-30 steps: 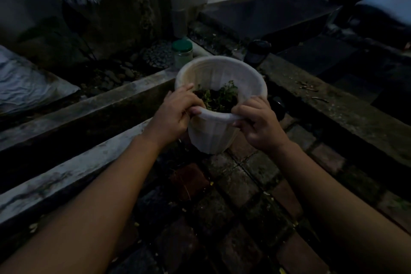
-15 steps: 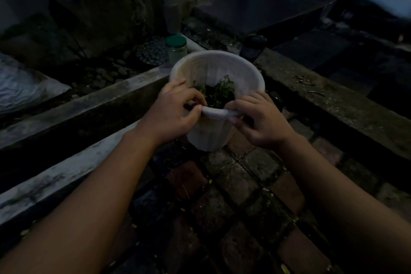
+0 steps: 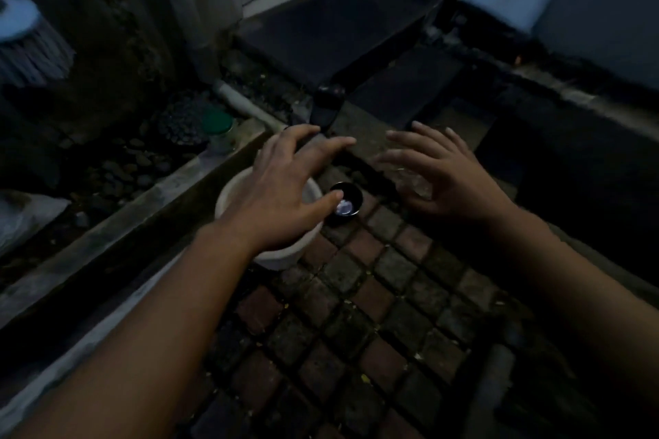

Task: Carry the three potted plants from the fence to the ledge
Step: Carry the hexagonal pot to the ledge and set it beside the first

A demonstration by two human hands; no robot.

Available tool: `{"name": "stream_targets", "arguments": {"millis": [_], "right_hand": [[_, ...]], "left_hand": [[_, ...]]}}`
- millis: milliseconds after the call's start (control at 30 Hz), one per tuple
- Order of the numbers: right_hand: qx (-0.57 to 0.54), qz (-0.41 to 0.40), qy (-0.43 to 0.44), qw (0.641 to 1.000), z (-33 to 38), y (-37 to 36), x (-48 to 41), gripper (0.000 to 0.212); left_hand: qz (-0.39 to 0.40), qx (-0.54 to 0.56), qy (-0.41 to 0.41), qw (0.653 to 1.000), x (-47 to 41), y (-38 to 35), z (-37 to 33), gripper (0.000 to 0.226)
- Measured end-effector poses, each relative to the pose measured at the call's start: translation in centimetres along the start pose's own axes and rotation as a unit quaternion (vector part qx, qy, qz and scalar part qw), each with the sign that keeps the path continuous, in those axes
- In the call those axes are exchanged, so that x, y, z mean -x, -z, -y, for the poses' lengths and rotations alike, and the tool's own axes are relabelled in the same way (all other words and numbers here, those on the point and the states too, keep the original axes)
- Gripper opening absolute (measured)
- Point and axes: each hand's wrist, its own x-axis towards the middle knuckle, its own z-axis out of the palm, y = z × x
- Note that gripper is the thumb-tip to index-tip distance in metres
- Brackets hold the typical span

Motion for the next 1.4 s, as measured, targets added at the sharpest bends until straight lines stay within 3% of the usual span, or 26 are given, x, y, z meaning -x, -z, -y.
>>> {"name": "stream_targets", "arguments": {"millis": [133,233,400,567,667,733,800,900,967,1067,1200,1333,1400], "right_hand": [[-0.015,-0.032,-0.121,0.992,1.0,15.8,3.9,0.055],[-0.037,-0.087,-0.211,0.973,2.8,28.2,8.0,0.05],[-0.051,-0.115,-0.326,0.937,4.4,47.2,16.2,0.046],[0.008,-0.233,-0.386,0.893,5.7,60.0,26.6,0.038],[0.061,-0.292,-0.471,0.83,6.6,65.1,33.2,0.038],[0.119,-0.289,-0.558,0.769,8.0,67.3,37.6,0.041],[0.173,-0.267,-0.656,0.685,10.4,68.5,41.9,0.045],[0.1,-0.22,-0.818,0.522,15.7,68.3,45.9,0.058],[0.084,-0.163,-0.873,0.452,19.2,66.8,46.4,0.053],[0.123,-0.18,-0.887,0.408,22.4,65.3,46.7,0.035],[0.065,-0.232,-0.894,0.378,23.7,65.2,47.2,0.03],[0.031,-0.34,-0.876,0.34,26.2,63.3,48.0,0.015],[-0.01,-0.404,-0.856,0.323,27.6,62.8,48.3,0.015]], "left_hand": [[0.011,0.06,-0.021,0.998,-4.3,8.0,-10.8,0.065],[0.082,0.09,-0.077,0.99,-6.3,13.9,-22.1,0.065],[0.188,0.131,-0.2,0.953,-9.8,22.5,-42.9,0.065],[0.214,0.168,-0.339,0.901,-12.2,25.1,-57.7,0.059],[0.241,0.19,-0.383,0.871,-13.6,23.5,-64.0,0.059],[0.252,0.223,-0.413,0.846,-13.2,22.2,-68.1,0.058],[0.288,0.25,-0.449,0.808,-11.5,20.6,-71.9,0.058],[0.341,0.255,-0.515,0.744,-8.0,18.6,-76.2,0.058],[0.376,0.237,-0.555,0.703,-5.5,17.8,-78.3,0.062],[0.406,0.191,-0.614,0.65,-1.4,17.6,-81.3,0.073],[0.44,0.134,-0.643,0.612,3.8,17.9,-84.5,0.081],[0.336,-0.04,-0.753,0.564,7.9,18.0,-86.6,0.075],[0.304,-0.078,-0.767,0.56,8.8,17.6,-87.7,0.067]]}}
